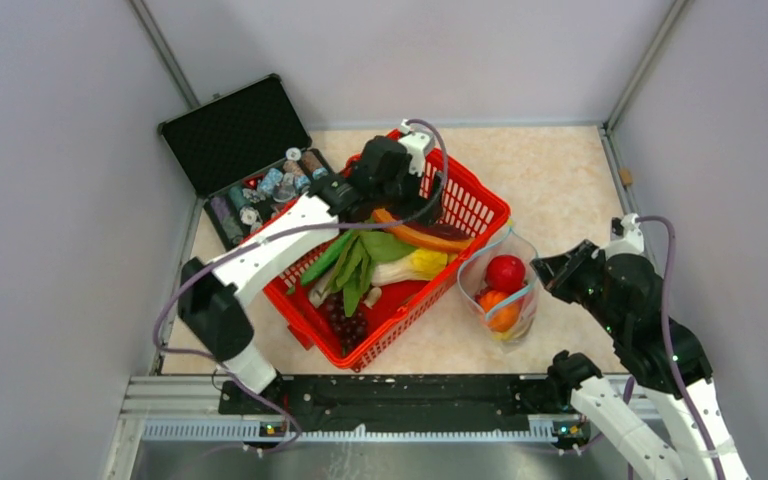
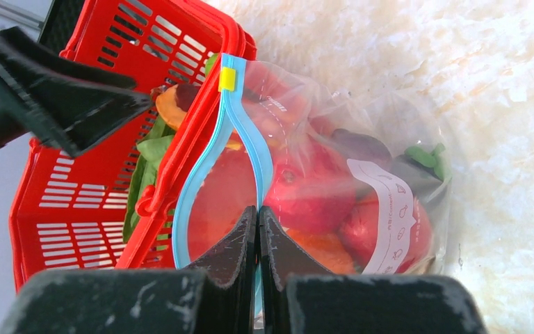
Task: Place the food in the zip-top bag and seal the zipper
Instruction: Move the bin to the center of the board.
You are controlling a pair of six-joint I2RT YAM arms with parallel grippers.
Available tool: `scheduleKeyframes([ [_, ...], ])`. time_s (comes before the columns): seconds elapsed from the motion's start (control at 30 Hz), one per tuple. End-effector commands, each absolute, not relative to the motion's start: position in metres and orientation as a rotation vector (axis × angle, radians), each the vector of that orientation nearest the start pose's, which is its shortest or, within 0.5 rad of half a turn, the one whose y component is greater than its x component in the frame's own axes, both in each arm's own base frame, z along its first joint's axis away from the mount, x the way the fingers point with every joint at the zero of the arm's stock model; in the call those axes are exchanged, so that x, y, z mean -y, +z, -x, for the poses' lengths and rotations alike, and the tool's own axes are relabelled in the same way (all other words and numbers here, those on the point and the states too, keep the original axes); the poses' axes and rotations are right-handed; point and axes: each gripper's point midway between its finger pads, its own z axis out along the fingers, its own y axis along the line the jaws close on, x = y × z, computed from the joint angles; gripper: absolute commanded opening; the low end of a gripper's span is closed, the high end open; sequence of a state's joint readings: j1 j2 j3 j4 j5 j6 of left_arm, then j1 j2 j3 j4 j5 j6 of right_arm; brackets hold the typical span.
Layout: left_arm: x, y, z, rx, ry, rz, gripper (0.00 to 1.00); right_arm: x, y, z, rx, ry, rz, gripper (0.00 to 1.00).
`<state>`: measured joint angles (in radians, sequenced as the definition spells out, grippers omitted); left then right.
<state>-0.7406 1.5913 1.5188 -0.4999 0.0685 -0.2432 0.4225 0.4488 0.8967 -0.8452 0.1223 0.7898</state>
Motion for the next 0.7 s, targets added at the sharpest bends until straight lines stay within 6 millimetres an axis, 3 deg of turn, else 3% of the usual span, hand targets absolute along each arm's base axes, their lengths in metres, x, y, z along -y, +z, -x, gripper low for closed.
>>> scheduleKeyframes([
  [0.0, 0.34, 0.251, -0.343, -2.156, -0.668, -0.64, 0.99, -0.08, 0.284, -0.179, -1.89, 0.665, -0.482, 0.01],
  [0.2, 0.366, 0.24, -0.379, -2.088, -0.687, -0.642, 0.99, -0.077, 0.283, -0.179, -1.893, 0.646, -0.486, 0.01],
  [0.37, 0.394, 0.219, -0.417, -2.057, -0.662, -0.662, 0.98, -0.079, 0.279, -0.179, -1.903, 0.648, -0.48, 0.01],
  [0.53, 0.422, 0.224, -0.444, -1.98, -0.697, -0.692, 0.99, -0.077, 0.279, -0.179, -1.905, 0.638, -0.485, 0.01],
  [0.67, 0.444, 0.239, -0.46, -1.879, -0.737, -0.739, 0.99, -0.076, 0.278, -0.178, -1.909, 0.628, -0.492, 0.01],
])
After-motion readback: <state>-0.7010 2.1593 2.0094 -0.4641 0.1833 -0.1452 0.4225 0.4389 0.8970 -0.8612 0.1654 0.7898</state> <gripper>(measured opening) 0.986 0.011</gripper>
